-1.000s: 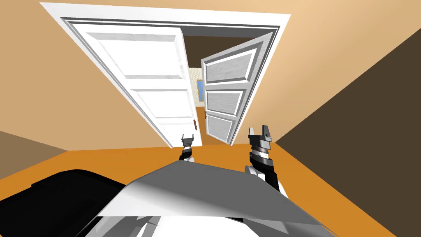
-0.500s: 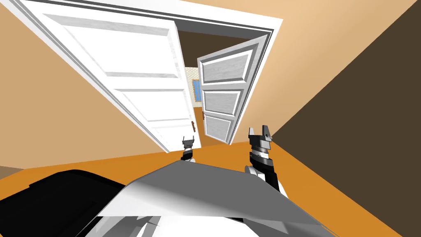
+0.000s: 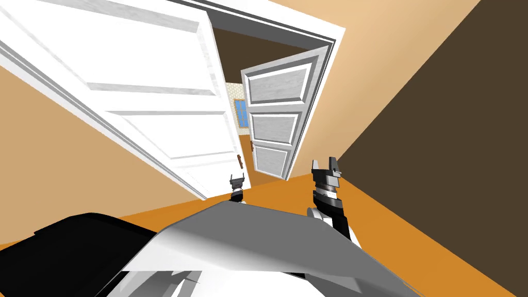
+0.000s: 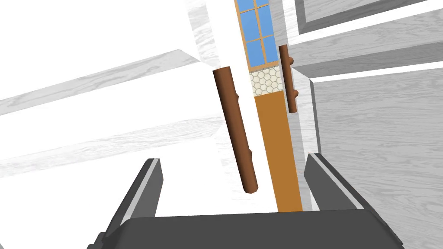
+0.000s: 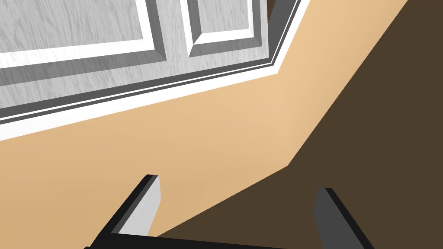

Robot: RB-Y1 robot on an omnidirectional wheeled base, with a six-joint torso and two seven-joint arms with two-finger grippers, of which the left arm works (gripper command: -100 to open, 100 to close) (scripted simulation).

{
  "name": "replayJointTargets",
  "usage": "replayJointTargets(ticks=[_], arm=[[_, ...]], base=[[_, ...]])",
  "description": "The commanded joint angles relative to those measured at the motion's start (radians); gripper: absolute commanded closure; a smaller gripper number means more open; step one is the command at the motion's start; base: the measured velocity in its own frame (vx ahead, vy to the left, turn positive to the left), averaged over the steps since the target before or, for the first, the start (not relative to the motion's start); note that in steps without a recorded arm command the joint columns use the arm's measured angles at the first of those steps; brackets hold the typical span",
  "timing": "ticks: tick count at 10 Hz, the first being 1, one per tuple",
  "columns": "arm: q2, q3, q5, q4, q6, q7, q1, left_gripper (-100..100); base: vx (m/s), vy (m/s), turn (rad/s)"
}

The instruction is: Push the door open

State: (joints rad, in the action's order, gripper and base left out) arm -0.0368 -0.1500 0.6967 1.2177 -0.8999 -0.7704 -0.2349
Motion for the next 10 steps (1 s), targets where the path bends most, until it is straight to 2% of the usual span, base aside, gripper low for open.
replayJointTargets(ticks=[1,6,10], arm=[[0.011,-0.005,0.018,-0.034,-0.011,-0.025,0.011,-100],[0.044,-0.025,0.073,-0.138,-0.048,-0.106,0.033,-100],[0.083,-0.042,0.12,-0.225,-0.078,-0.173,0.053,-100]], base=[[0.042,0.123,-0.166],[0.045,0.135,-0.169],[0.056,0.196,-0.191]])
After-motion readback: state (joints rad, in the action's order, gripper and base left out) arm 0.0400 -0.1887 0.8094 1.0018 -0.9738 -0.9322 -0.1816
